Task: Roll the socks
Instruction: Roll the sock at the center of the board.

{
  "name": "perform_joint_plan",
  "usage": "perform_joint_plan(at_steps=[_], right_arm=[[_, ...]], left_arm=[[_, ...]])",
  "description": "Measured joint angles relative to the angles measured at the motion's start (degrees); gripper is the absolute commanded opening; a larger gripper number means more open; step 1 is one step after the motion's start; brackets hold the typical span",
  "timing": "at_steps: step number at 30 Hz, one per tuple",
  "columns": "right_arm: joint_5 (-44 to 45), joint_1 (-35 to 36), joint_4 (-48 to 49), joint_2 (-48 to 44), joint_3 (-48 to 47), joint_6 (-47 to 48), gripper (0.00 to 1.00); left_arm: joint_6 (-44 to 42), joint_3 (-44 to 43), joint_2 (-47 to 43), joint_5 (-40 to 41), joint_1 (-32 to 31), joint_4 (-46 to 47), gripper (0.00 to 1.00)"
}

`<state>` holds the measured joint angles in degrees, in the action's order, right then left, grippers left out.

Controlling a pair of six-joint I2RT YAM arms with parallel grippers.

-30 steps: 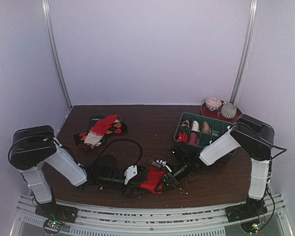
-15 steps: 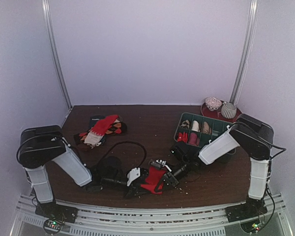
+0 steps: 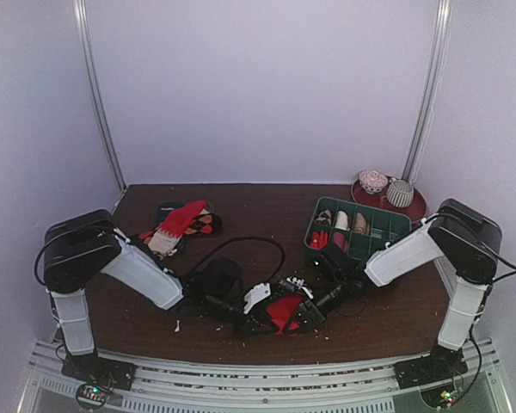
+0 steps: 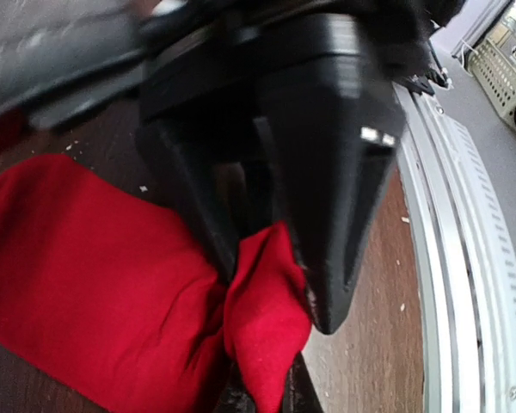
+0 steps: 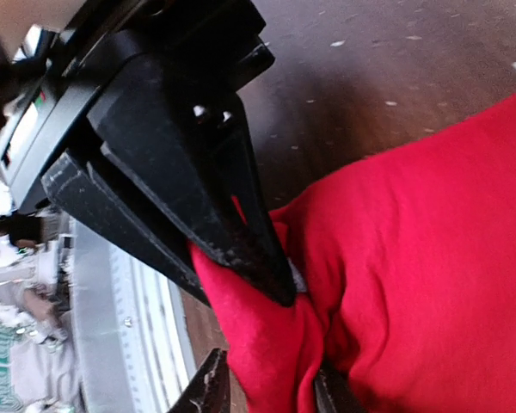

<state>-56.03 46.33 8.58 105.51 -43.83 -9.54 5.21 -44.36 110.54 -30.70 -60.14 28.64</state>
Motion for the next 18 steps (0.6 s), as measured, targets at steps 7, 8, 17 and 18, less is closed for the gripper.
perform_joint_plan(at_steps=[7,8,17,18], right_arm=[[17.9,0.3,1.0,-12.8,7.4,0.3,0.36],[20.0,0.3,1.7,-15.1,8.8,0.4,0.37],[32.9,6.3,13.5,-33.0,21.4,8.7,0.41],[33.7,7.3,13.9,-32.6,21.4,10.1,0.41]], left_arm=[[5.9,-7.5,2.7,-6.2,2.8,-12.5,0.0],[6.4,-8.0,2.9,-7.0,3.1,-13.2,0.0],[10.2,-10.8,5.7,-13.5,4.8,-16.1,0.0],[10.4,-10.8,5.7,-13.7,4.9,-16.1,0.0]])
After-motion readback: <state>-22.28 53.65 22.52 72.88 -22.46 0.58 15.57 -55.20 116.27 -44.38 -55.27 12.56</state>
